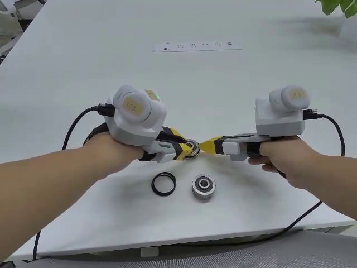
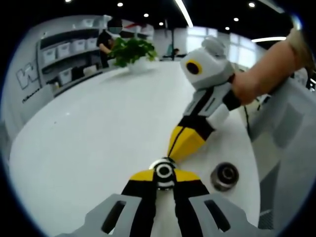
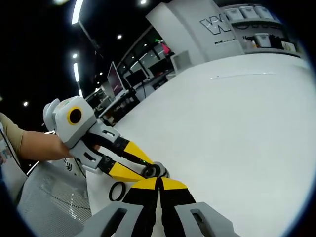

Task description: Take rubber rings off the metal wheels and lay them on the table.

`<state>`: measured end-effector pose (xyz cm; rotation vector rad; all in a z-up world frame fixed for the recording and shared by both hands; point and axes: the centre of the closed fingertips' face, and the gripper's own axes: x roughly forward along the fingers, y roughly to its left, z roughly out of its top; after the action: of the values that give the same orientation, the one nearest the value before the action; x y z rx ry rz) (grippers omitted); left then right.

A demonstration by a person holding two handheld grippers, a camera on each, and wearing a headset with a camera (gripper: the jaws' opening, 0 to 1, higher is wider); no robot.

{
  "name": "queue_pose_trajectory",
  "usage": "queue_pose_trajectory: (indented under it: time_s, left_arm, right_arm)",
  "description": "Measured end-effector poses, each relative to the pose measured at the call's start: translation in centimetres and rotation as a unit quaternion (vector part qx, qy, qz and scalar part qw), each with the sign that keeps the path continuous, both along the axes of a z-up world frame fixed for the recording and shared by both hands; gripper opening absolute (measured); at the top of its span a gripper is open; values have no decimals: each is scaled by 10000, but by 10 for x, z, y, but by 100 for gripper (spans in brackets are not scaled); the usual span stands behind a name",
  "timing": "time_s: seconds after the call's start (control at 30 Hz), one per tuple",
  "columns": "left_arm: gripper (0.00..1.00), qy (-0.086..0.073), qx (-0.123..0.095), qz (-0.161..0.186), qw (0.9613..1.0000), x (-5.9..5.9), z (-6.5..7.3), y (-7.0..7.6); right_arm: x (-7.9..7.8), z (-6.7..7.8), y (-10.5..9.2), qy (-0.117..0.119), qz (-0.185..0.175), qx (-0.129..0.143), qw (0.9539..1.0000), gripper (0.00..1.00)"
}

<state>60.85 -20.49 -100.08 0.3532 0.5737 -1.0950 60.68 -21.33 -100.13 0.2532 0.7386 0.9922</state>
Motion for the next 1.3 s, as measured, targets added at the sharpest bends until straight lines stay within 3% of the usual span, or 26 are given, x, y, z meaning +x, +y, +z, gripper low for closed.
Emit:
queue_pose_trajectory:
  time_s: [1.3]
  left_arm:
    - [12, -67, 126, 17, 9999, -3, 1, -1]
  right_arm:
    - [-8, 7, 8, 19, 127, 90, 9999, 0]
